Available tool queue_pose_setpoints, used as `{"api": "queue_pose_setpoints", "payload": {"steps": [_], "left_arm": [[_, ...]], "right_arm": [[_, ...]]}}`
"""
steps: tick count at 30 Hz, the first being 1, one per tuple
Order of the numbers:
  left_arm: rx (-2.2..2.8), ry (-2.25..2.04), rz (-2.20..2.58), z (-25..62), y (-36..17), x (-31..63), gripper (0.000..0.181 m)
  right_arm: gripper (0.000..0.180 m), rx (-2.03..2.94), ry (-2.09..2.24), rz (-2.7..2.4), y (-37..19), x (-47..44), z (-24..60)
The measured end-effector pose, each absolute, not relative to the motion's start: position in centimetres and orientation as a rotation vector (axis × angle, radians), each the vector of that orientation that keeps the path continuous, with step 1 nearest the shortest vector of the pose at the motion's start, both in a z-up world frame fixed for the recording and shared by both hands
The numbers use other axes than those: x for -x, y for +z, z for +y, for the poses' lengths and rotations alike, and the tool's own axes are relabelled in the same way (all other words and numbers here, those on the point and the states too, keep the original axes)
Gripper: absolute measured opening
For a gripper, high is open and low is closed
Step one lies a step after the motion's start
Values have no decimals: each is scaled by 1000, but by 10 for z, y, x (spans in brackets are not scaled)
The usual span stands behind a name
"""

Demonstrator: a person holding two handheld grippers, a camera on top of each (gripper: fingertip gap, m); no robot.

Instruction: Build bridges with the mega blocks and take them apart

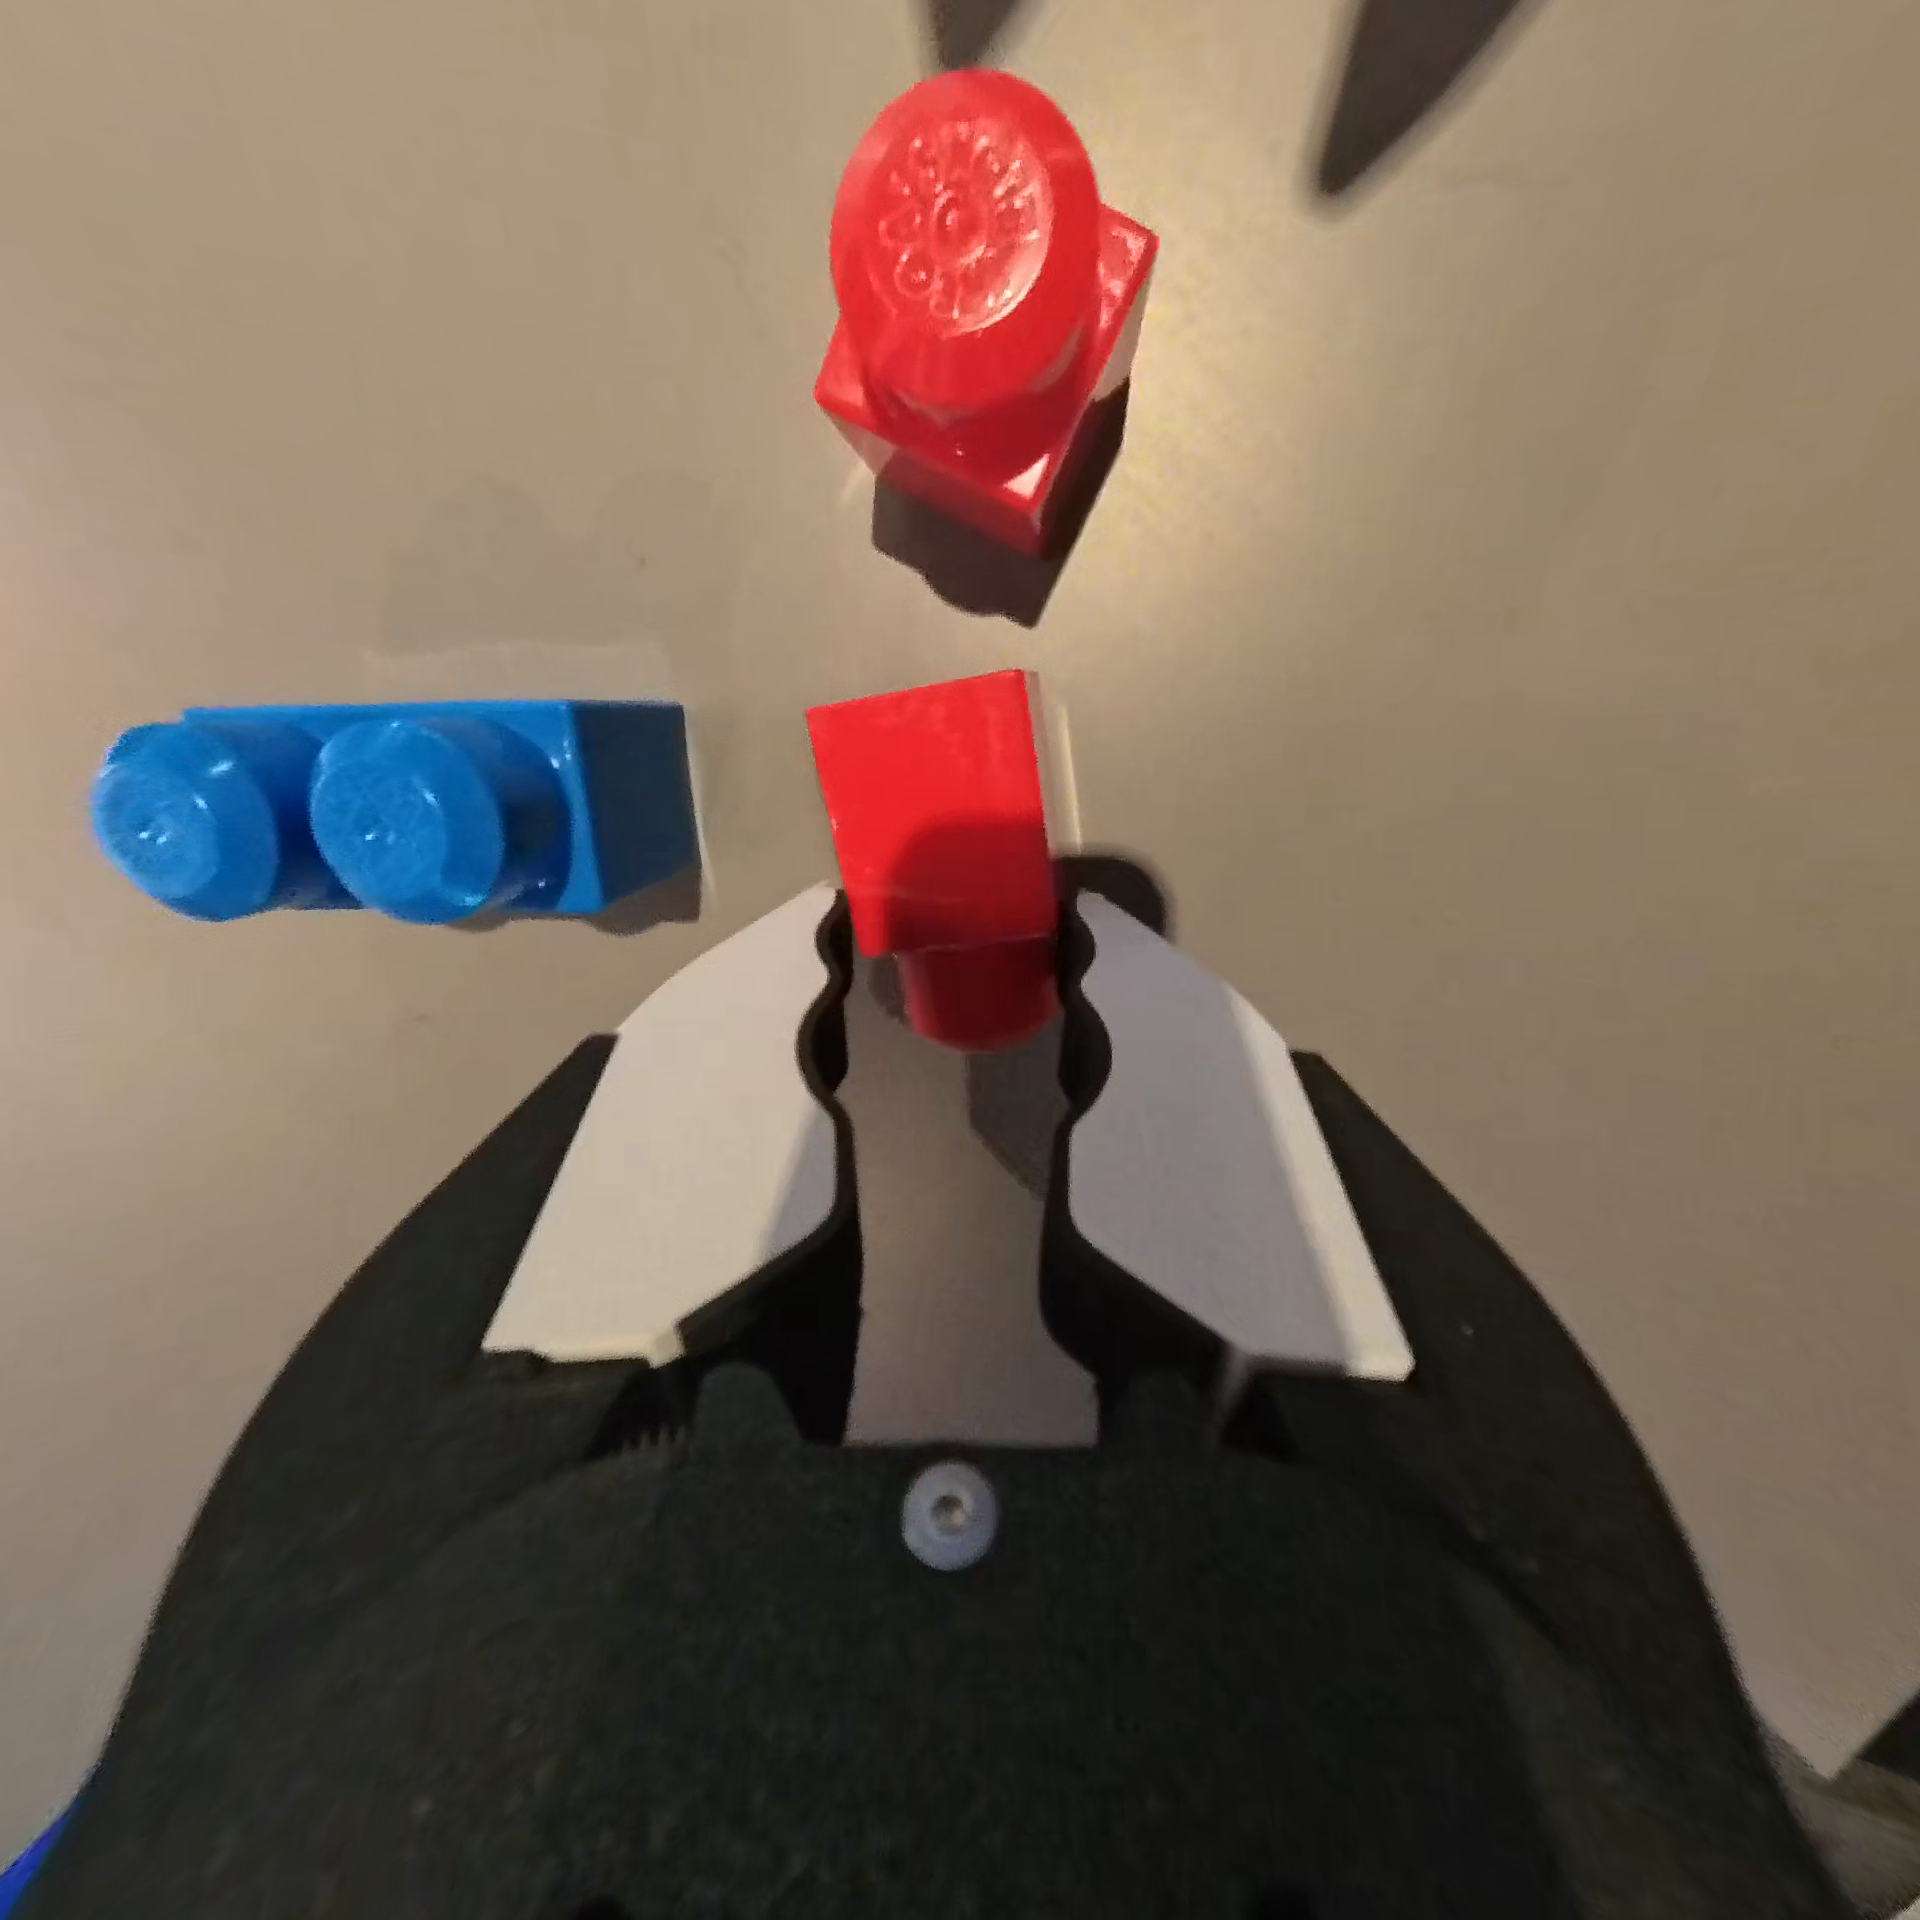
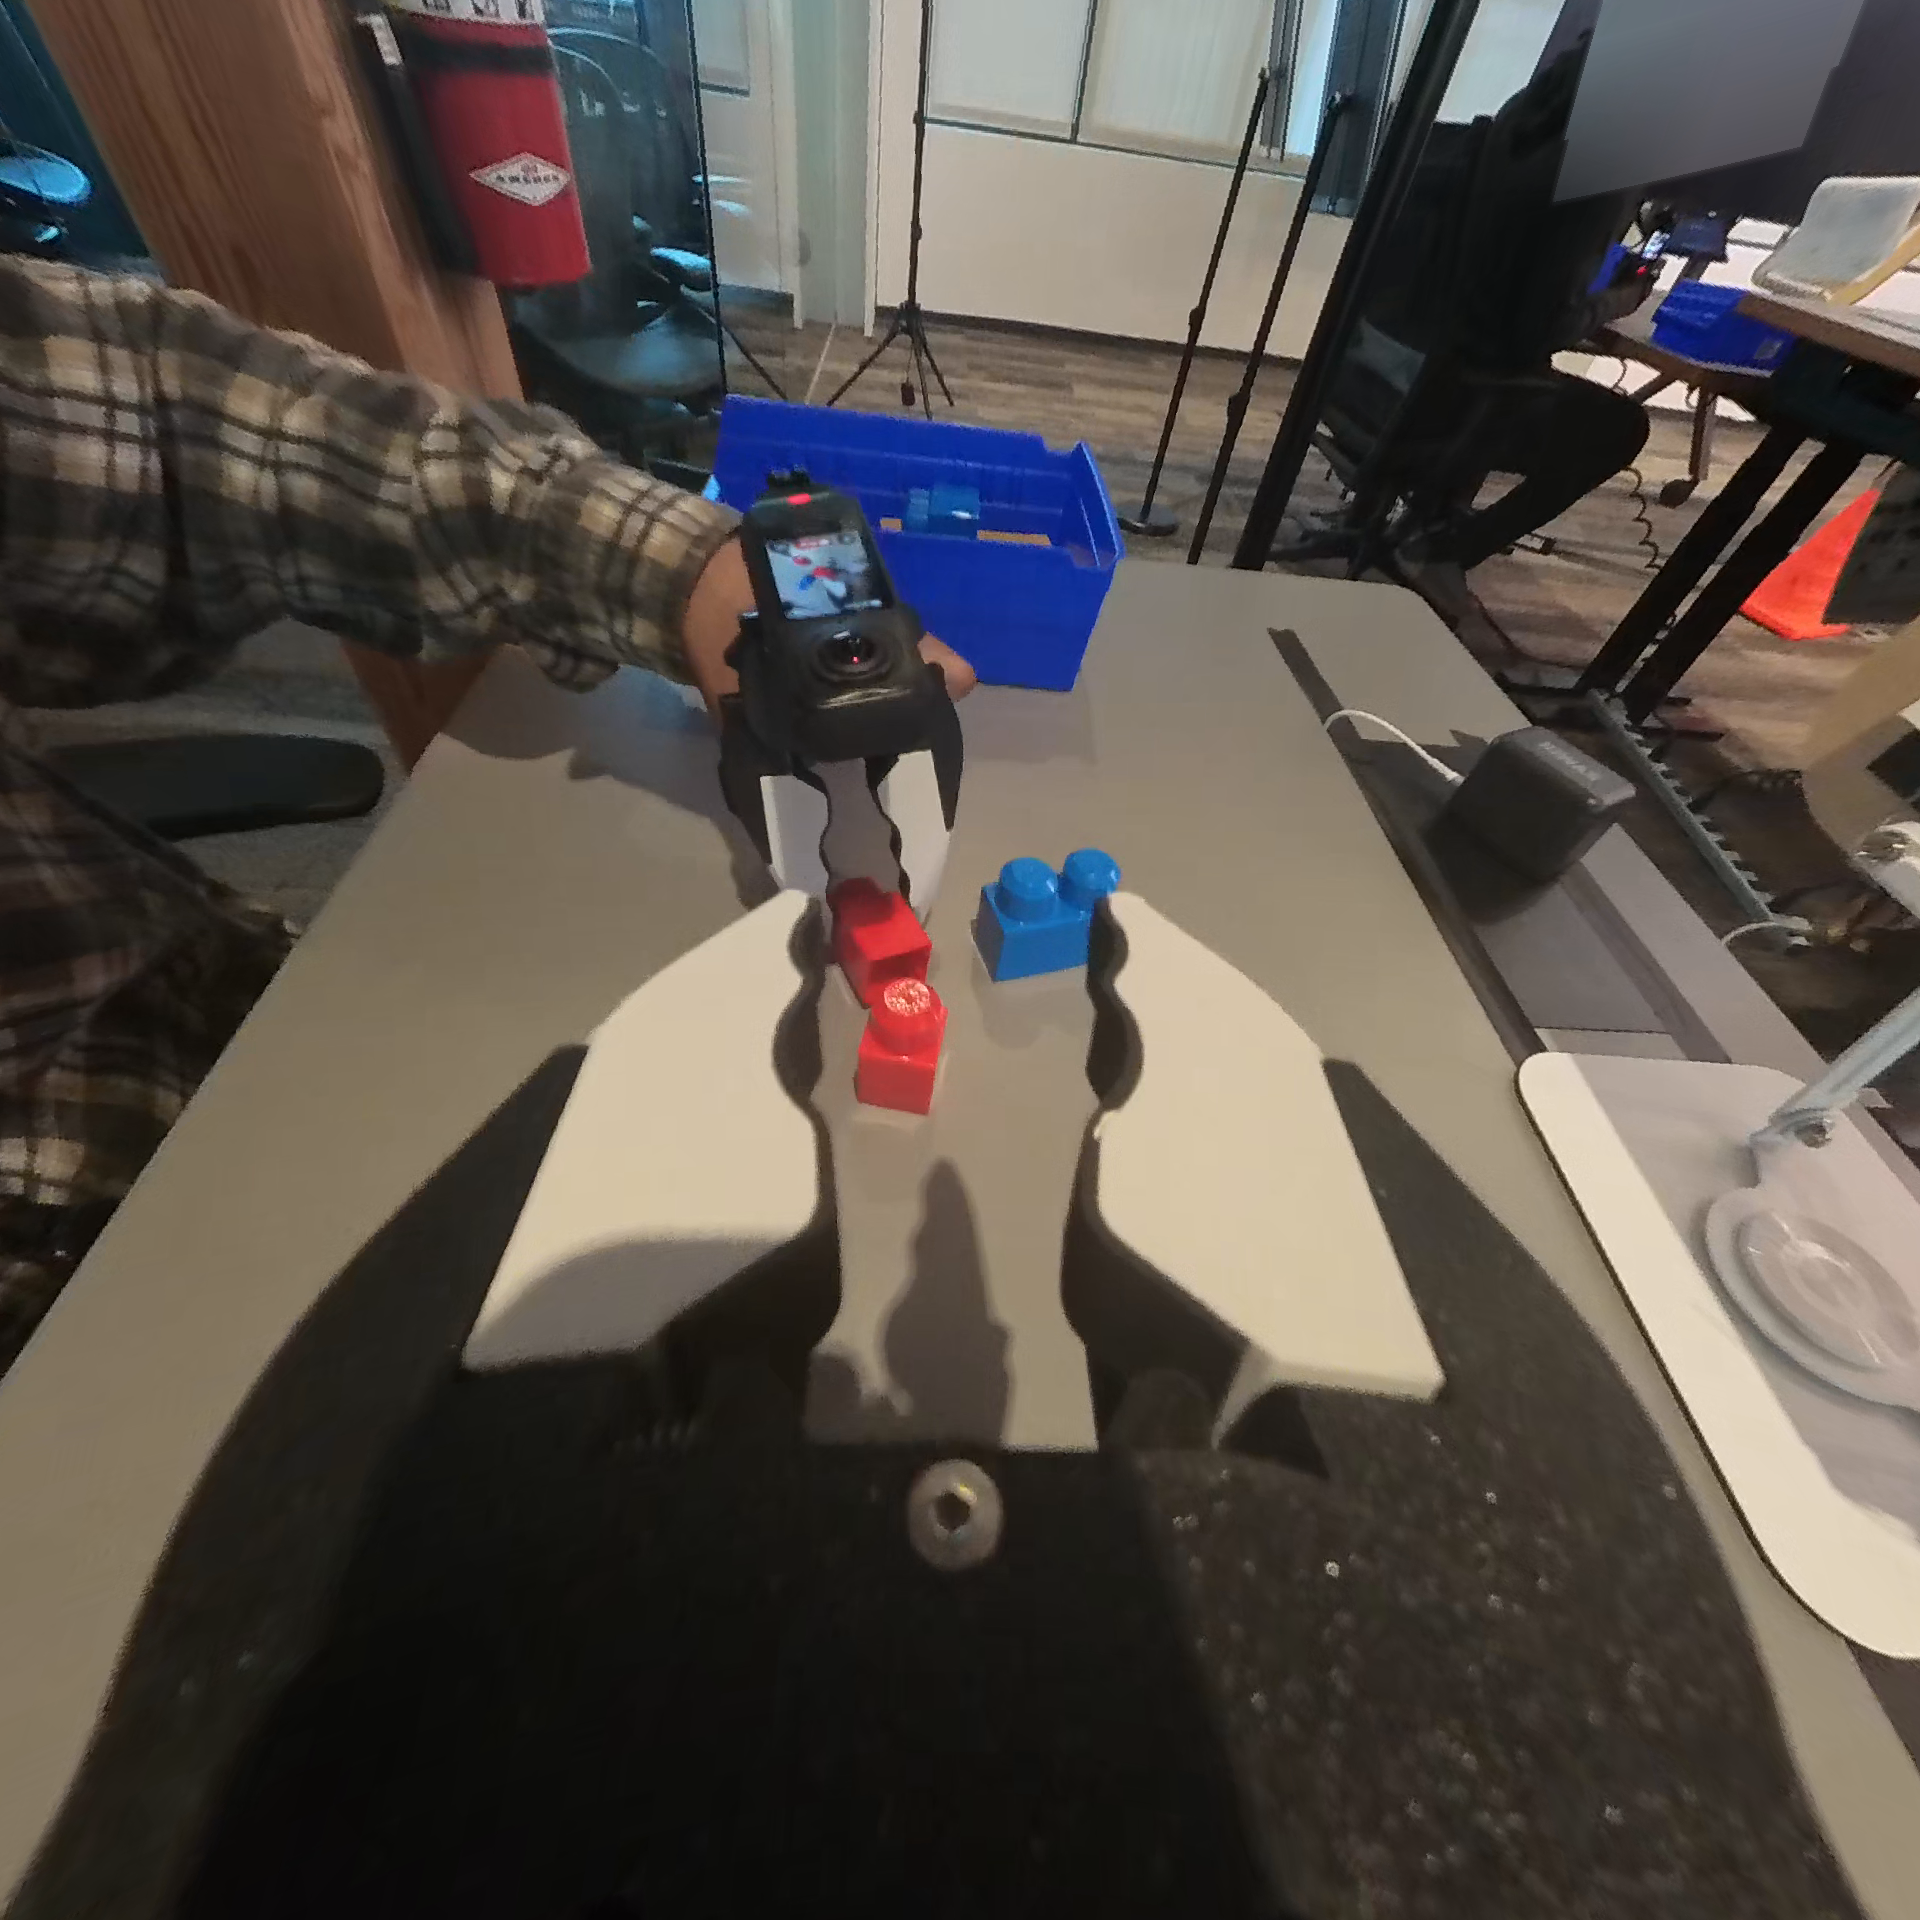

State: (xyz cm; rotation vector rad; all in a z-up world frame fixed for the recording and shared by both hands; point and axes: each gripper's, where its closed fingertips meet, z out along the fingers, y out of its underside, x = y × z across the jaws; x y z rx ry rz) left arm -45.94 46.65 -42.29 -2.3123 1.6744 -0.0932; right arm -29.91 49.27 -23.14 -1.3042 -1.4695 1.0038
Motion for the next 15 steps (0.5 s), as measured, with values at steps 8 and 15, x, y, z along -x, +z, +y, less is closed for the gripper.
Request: {"api": "queue_pose_setpoints", "payload": {"steps": [8, 15], "left_arm": [[2250, -176, 1626, 471, -421, 455, 43], [2115, -355, 1431, 488, -378, 454, 52]], "right_arm": [[54, 1323, 1003, -1485, -240, 300, 496], [57, 1346, 956, -1518, -250, 302, 498]]}}
